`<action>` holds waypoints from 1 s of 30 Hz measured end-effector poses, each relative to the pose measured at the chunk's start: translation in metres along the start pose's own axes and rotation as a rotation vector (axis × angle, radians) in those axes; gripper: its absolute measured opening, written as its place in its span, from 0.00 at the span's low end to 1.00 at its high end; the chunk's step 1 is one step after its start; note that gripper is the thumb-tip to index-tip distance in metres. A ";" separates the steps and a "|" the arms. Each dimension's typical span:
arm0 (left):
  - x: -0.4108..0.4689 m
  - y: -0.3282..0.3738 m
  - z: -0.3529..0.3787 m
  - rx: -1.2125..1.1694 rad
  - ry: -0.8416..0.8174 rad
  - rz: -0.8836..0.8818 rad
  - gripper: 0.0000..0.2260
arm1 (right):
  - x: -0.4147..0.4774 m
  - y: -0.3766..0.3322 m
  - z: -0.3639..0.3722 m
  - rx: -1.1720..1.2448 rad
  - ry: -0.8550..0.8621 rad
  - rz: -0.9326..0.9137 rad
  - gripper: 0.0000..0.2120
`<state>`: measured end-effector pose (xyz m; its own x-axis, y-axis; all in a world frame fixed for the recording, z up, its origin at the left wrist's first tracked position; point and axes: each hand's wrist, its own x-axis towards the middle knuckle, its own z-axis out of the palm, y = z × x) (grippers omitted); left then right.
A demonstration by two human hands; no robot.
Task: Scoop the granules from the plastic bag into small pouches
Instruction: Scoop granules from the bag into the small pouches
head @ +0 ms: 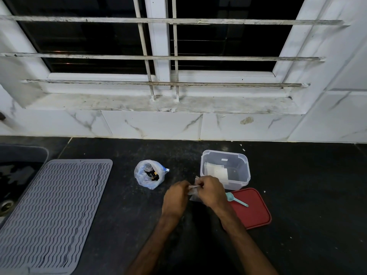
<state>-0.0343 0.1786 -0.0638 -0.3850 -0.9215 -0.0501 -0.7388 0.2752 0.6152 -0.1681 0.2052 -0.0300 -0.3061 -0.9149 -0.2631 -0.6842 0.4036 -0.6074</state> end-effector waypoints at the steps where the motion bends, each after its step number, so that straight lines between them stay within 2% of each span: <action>1: 0.000 -0.001 0.001 -0.088 0.013 -0.030 0.06 | 0.000 0.001 -0.001 0.026 -0.005 -0.005 0.08; 4: -0.002 -0.001 0.003 -0.500 0.036 -0.210 0.07 | 0.001 0.006 -0.002 0.143 0.010 -0.012 0.13; 6: -0.004 0.003 0.003 -0.869 -0.011 -0.368 0.06 | 0.002 0.009 -0.003 0.158 0.035 0.012 0.10; 8: -0.006 0.003 0.000 -1.020 -0.092 -0.426 0.04 | 0.004 0.014 -0.004 0.099 0.023 0.020 0.07; 10: -0.007 -0.004 0.000 -0.926 -0.193 -0.364 0.05 | 0.004 0.020 -0.004 0.027 -0.052 0.013 0.06; 14: -0.003 -0.018 0.002 -0.437 -0.295 -0.132 0.04 | 0.004 0.027 -0.005 -0.147 -0.172 0.030 0.09; 16: -0.004 -0.017 0.005 -0.314 -0.270 -0.065 0.09 | 0.005 0.026 -0.007 -0.182 -0.182 0.031 0.12; 18: -0.004 -0.014 0.007 -0.254 -0.193 -0.024 0.07 | 0.007 0.025 -0.006 -0.197 -0.214 0.012 0.17; 20: -0.002 -0.013 0.007 -0.149 -0.124 -0.028 0.06 | 0.007 0.024 -0.004 -0.146 -0.260 0.006 0.18; 25: 0.000 -0.014 0.013 -0.043 -0.056 -0.111 0.08 | 0.006 0.028 -0.004 -0.118 -0.190 0.062 0.14; 27: 0.004 -0.014 0.019 -0.072 -0.077 -0.118 0.09 | 0.005 0.031 -0.004 -0.129 -0.185 0.076 0.12; 30: 0.012 -0.012 0.027 -0.142 -0.160 -0.083 0.07 | 0.003 0.032 -0.005 -0.136 -0.187 0.068 0.16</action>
<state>-0.0445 0.1711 -0.0930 -0.4176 -0.8810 -0.2226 -0.6907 0.1485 0.7077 -0.1942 0.2157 -0.0461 -0.2356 -0.8656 -0.4418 -0.7527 0.4501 -0.4805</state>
